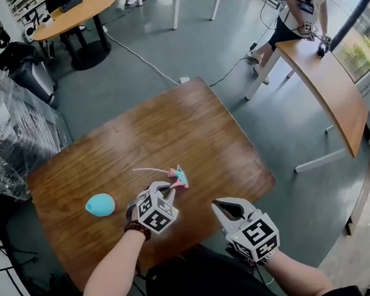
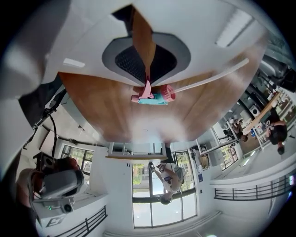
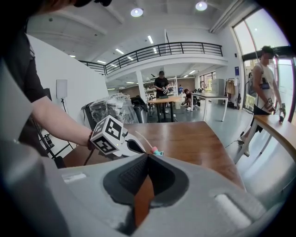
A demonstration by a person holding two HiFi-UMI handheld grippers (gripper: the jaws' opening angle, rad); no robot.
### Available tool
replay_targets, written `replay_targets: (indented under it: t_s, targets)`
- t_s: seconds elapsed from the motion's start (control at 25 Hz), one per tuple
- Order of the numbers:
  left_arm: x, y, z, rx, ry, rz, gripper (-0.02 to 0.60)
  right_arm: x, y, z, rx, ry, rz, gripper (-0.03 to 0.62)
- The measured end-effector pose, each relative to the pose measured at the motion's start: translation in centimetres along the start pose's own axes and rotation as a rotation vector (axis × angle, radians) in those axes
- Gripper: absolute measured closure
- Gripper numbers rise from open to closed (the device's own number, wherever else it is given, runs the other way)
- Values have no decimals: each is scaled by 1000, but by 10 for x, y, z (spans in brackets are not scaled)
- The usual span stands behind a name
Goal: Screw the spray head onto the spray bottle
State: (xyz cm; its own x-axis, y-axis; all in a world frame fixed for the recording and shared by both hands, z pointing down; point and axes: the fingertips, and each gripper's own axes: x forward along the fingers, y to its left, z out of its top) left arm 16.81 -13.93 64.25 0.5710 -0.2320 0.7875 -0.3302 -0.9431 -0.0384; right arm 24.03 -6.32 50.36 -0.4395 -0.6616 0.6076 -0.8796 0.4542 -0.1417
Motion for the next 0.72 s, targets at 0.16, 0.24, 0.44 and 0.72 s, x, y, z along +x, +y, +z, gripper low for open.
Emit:
replay_targets:
  t_s: [0.16, 0.24, 0.44, 0.72]
  targets:
    - [-15, 1, 15, -42, -48, -29, 535, -1, 0, 4, -9, -10, 5, 602]
    - [-22, 2, 24, -68, -76, -39, 535, -1, -1, 7, -15, -15, 11, 602]
    - [-49, 6, 48, -156, -169, -80, 535, -1, -5, 16, -54, -32, 14, 602]
    - [-89, 1, 81, -303, -260, -151, 535, -10, -23, 34, -127, -70, 13, 602]
